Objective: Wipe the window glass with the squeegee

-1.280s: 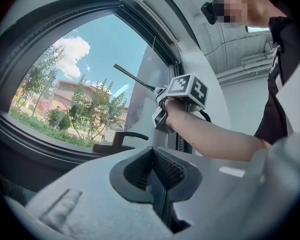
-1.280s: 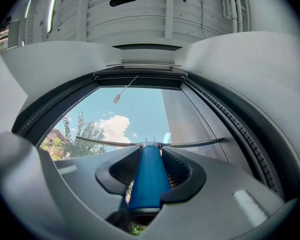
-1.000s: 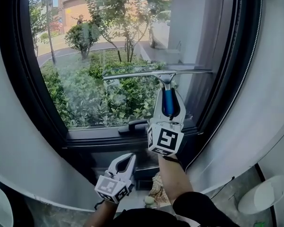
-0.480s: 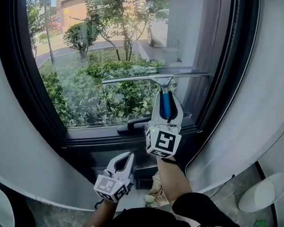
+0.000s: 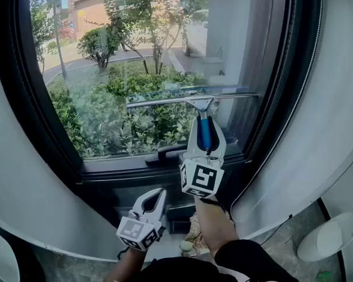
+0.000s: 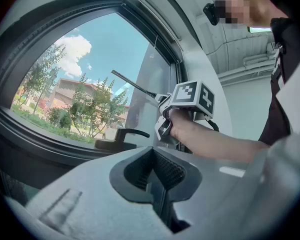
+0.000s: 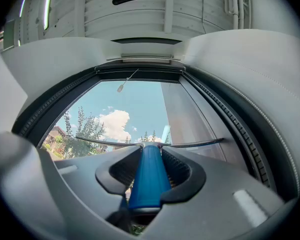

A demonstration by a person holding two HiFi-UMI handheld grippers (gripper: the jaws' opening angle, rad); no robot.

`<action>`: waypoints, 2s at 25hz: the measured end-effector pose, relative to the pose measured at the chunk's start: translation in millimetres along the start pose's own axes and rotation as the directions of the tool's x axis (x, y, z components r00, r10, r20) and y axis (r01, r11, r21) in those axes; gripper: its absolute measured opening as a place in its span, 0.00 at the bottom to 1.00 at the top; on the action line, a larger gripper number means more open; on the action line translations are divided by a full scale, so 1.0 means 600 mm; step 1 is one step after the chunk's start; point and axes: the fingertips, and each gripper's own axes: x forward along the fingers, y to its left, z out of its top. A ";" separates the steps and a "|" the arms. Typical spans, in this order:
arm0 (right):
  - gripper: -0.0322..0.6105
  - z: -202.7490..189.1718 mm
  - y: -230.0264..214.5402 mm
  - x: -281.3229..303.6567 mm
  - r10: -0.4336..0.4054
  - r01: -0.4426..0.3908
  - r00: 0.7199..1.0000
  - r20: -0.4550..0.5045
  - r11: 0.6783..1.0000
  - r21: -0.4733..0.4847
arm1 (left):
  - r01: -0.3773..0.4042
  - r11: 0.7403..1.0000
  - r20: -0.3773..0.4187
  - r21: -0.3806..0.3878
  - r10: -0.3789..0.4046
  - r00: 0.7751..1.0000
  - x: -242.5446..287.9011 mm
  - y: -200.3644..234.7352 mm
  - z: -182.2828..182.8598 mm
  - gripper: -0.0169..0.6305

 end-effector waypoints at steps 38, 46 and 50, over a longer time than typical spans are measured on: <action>0.25 -0.091 0.007 -0.064 -0.009 0.012 0.992 -0.124 1.000 0.026 | -0.002 1.000 -0.041 -0.021 0.002 0.999 -0.008 0.012 -0.028 0.03; 0.25 -0.102 0.005 -0.071 -0.013 0.017 0.990 -0.140 0.999 0.032 | 0.001 1.000 -0.039 -0.021 -0.002 0.999 -0.004 0.014 -0.023 0.02; 0.25 -0.108 0.005 -0.076 -0.012 0.017 0.988 -0.154 0.999 0.034 | 0.000 1.000 -0.036 -0.020 0.000 0.999 -0.004 0.014 -0.021 0.03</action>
